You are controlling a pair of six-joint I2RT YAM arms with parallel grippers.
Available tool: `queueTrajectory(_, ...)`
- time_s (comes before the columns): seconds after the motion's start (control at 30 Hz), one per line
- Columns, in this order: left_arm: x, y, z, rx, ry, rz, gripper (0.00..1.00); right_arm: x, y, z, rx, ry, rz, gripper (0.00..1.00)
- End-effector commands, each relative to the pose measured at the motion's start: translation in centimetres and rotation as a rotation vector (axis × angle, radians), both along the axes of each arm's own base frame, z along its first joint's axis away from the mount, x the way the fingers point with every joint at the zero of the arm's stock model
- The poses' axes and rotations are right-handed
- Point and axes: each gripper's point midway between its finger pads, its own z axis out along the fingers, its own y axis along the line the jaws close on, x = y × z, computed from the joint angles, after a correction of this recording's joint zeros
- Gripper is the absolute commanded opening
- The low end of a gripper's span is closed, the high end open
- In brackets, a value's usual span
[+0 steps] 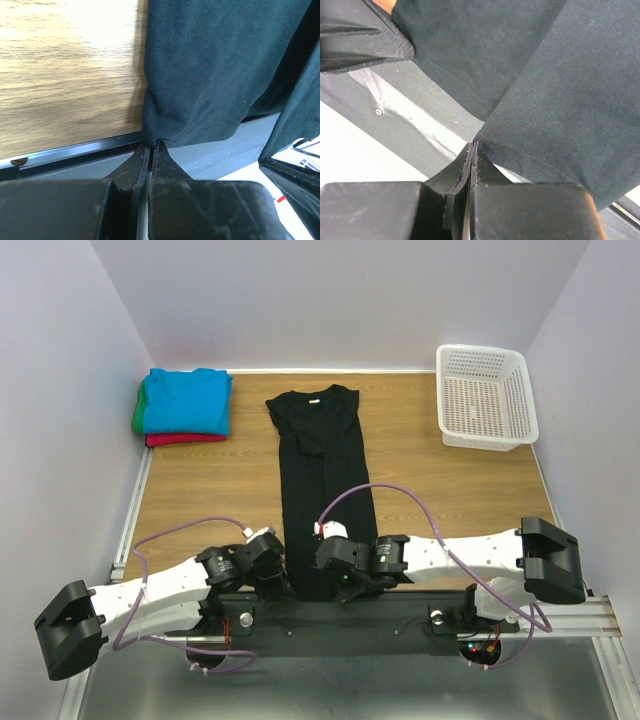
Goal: Fold and stack the t-shirts
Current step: Fold the tshirt
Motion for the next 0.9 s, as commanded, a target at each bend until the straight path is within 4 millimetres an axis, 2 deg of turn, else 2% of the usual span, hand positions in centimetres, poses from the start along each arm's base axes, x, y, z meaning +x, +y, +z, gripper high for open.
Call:
queueTrajectory(0.0,-0.1,0.7,-0.6,0.028,0.0,0.012,0.0,-0.2,1.9,0.0,0.046,0.008,-0.009,0.01)
queueTrajectory(0.13,-0.3,0.8,-0.5,0.034,0.005,0.007,0.0,0.1,1.8,-1.7,0.009,0.0,-0.017,0.03)
queueTrajectory(0.2,-0.2,0.9,-0.4,0.037,0.0,0.01,0.0,0.3,1.5,-2.2,-0.007,-0.01,-0.027,0.14)
queueTrajectory(0.23,-0.2,0.9,-0.4,0.037,0.0,0.012,0.0,0.3,1.5,-2.2,-0.008,-0.007,-0.028,0.23)
queueTrajectory(0.27,-0.1,0.9,-0.4,0.035,-0.002,0.016,0.0,0.3,1.5,-2.3,-0.009,-0.005,-0.028,0.45)
queueTrajectory(0.3,-0.1,0.9,-0.4,0.034,-0.002,0.016,0.0,0.1,1.6,-2.2,-0.005,-0.001,-0.023,0.48)
queueTrajectory(0.37,-0.1,0.8,-0.3,0.03,-0.005,0.018,0.0,-0.1,2.3,-1.1,0.031,0.012,-0.005,0.5)
queueTrajectory(0.47,0.0,0.8,-0.2,0.032,-0.008,0.018,0.0,-0.7,3.4,2.1,0.129,0.02,0.032,0.52)
queueTrajectory(0.53,0.0,0.7,-0.1,0.027,-0.009,0.015,0.0,-0.4,3.3,4.3,0.19,0.0,0.011,0.53)
queueTrajectory(0.6,0.1,0.7,0.1,0.024,-0.014,0.014,0.0,-0.1,2.5,4.7,0.204,-0.012,-0.016,0.6)
queueTrajectory(0.63,0.1,0.6,0.1,0.024,-0.014,0.014,0.0,0.1,1.5,4.0,0.192,-0.015,-0.055,0.64)
queueTrajectory(0.67,0.1,0.7,0.2,0.026,-0.017,0.014,0.0,0.2,0.9,4.3,0.21,-0.019,-0.08,0.79)
queueTrajectory(0.7,0.1,0.7,0.2,0.026,-0.017,0.014,0.0,0.3,0.4,4.1,0.209,-0.017,-0.106,0.86)
queueTrajectory(0.73,0.1,0.6,0.2,0.024,-0.017,0.012,0.0,0.3,-0.8,2.9,0.187,-0.007,-0.15,0.98)
queueTrajectory(0.83,0.1,0.8,0.2,0.034,-0.016,0.01,0.0,0.6,-2.1,1.9,0.172,-0.002,-0.196,1.0)
queueTrajectory(0.87,0.1,0.8,0.1,0.037,-0.014,0.01,0.0,0.6,-2.8,1.0,0.152,0.009,-0.219,1.0)
